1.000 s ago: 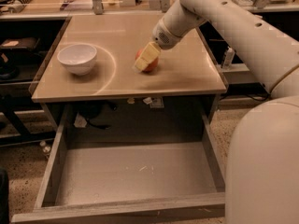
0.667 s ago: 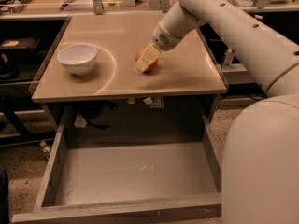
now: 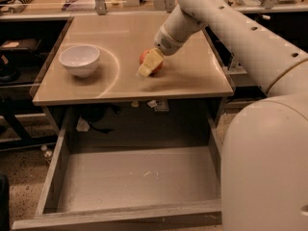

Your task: Place apple into top drawer

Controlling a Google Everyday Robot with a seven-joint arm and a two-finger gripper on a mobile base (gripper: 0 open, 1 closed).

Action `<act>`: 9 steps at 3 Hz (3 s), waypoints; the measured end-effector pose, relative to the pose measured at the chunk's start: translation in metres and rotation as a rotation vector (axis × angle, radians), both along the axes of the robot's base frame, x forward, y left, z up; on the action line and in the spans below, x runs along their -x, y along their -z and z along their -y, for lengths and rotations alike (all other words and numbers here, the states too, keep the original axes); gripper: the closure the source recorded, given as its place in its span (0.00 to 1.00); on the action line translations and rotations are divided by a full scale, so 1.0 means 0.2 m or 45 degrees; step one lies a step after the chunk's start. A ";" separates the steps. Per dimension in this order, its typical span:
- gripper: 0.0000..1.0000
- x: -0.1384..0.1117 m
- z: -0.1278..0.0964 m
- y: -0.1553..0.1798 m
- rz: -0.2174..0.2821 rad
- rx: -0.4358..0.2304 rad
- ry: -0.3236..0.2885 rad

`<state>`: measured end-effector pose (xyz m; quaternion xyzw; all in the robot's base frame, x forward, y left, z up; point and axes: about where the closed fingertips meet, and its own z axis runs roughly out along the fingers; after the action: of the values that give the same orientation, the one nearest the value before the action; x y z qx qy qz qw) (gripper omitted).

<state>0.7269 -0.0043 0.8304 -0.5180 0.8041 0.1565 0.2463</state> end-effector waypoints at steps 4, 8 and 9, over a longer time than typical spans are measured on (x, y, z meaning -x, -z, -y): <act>0.89 0.01 -0.01 0.02 -0.003 -0.009 -0.033; 1.00 0.32 0.17 -0.09 -0.009 -0.035 0.145; 1.00 0.54 0.26 -0.15 0.011 -0.100 0.301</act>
Offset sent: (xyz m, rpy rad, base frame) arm -0.0020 0.0026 -0.0029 0.0062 0.0022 0.0240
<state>0.6181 -0.0558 0.8598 -0.4102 0.8517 0.1555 0.2866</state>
